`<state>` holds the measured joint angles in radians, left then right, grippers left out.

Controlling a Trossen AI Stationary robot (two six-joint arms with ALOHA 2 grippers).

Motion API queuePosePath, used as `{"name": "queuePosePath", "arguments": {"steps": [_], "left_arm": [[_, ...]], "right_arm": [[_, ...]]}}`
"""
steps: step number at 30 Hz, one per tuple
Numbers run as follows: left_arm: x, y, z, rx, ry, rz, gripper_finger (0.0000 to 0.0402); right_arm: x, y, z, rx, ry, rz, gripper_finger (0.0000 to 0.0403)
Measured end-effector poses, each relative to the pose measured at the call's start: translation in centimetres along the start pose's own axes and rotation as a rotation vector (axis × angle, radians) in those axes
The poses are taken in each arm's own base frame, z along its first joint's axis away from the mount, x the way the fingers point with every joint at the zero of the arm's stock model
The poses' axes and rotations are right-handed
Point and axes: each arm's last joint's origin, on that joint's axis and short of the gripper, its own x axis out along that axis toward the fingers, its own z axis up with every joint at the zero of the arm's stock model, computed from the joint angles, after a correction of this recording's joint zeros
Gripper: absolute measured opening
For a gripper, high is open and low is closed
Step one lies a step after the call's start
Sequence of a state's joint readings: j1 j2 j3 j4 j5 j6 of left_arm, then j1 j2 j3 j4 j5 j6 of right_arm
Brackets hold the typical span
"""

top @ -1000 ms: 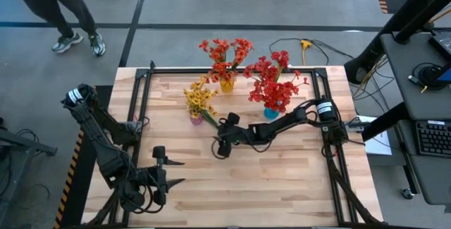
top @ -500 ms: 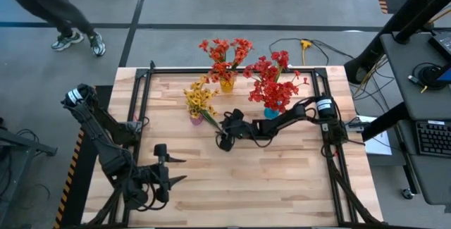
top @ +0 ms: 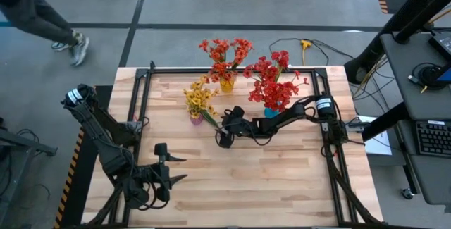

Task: Sort flowers into vase by color
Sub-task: Put the yellow flower into the purple vase

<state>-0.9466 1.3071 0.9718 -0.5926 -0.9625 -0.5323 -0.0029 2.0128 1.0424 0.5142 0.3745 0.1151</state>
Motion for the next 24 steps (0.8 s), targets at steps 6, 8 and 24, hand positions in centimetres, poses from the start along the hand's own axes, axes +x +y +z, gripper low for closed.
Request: {"name": "queuePosePath", "arguments": {"steps": [6, 8, 24], "left_arm": [[0.02, 0.01, 0.01, 0.0, 0.0, 0.0, 0.0227], [0.02, 0.01, 0.01, 0.0, 0.0, 0.001, 0.0227], [0.05, 0.03, 0.02, -0.001, 0.0, 0.002, 0.0227]], "right_arm": [[0.01, 0.03, -0.03, -0.003, 0.002, 0.01, 0.0279], [0.01, 0.04, -0.03, -0.003, 0.001, 0.011, 0.0273], [0.01, 0.01, -0.12, -0.006, 0.004, 0.008, 0.0263]]}}
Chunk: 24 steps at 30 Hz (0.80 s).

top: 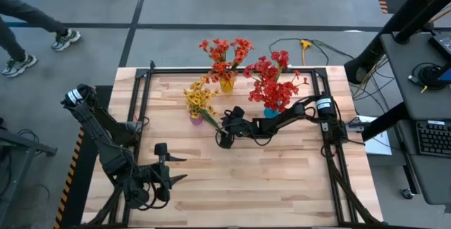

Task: Sort flowers into vase by color
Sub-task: Put the yellow flower into the purple vase

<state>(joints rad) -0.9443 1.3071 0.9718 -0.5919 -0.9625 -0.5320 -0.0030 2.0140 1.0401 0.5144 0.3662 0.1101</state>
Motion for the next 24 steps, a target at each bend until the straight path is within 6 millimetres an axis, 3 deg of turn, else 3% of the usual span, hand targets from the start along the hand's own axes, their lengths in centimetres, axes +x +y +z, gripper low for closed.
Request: {"name": "queuePosePath", "arguments": {"steps": [19, 24], "left_arm": [[0.0, 0.0, 0.0, 0.0, 0.0, 0.0, 0.0227], [0.0, 0.0, 0.0, 0.0, 0.0, 0.0, 0.0227]], "right_arm": [[-0.1, -0.1, -0.6, -0.005, 0.016, -0.002, 0.0253], [0.5, 0.0, -1.7, 0.002, 0.044, -0.005, 0.0256]]}}
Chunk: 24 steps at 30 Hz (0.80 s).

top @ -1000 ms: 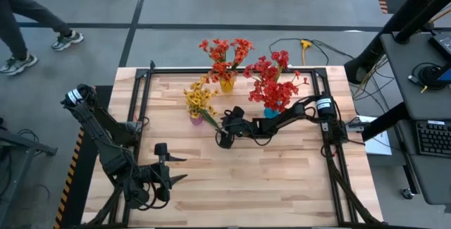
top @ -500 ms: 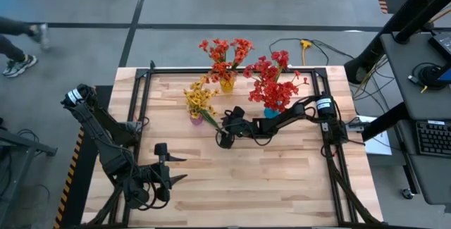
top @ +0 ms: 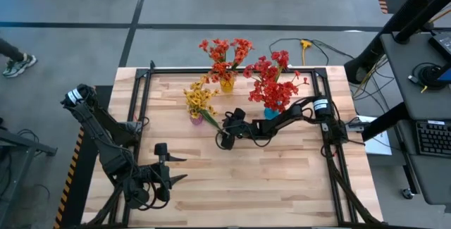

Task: Sort flowers into vase by color
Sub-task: Put the yellow flower into the purple vase

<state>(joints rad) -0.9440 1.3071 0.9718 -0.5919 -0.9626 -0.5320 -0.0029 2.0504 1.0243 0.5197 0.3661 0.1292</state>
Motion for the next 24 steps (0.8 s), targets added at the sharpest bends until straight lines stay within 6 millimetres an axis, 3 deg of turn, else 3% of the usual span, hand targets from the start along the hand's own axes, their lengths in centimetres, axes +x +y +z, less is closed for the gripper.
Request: {"name": "queuePosePath", "arguments": {"steps": [11, 24], "left_arm": [[0.03, 0.02, 0.01, -0.001, 0.0, 0.001, 0.0227], [0.05, 0.04, 0.01, -0.001, 0.001, 0.002, 0.0227]], "right_arm": [[0.45, 0.01, -0.63, 0.034, 0.015, -0.004, 0.0233], [-0.44, -0.32, 0.06, 0.043, 0.055, -0.01, 0.0124]]}}
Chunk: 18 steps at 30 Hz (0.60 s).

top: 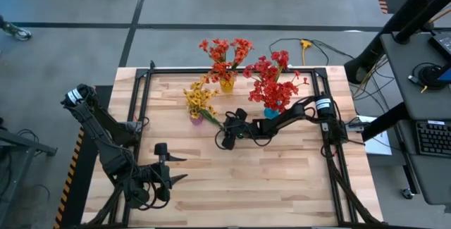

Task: Sort flowers into vase by color
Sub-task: Put the yellow flower into the purple vase

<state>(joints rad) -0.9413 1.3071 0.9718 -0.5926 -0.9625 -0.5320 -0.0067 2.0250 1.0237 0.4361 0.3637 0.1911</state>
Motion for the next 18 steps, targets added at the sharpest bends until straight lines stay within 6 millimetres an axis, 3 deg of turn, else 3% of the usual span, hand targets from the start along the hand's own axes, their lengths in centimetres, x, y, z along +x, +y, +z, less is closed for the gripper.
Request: {"name": "queuePosePath", "arguments": {"steps": [11, 18], "left_arm": [[0.02, 0.01, 0.0, 0.0, 0.0, 0.001, 0.0227], [0.02, 0.02, -0.01, 0.001, 0.001, 0.001, 0.0227]], "right_arm": [[-0.06, -0.07, -0.16, 0.043, 0.026, -0.011, 0.0026], [-0.14, -0.24, -0.06, 0.051, 0.019, -0.053, 0.0015]]}}
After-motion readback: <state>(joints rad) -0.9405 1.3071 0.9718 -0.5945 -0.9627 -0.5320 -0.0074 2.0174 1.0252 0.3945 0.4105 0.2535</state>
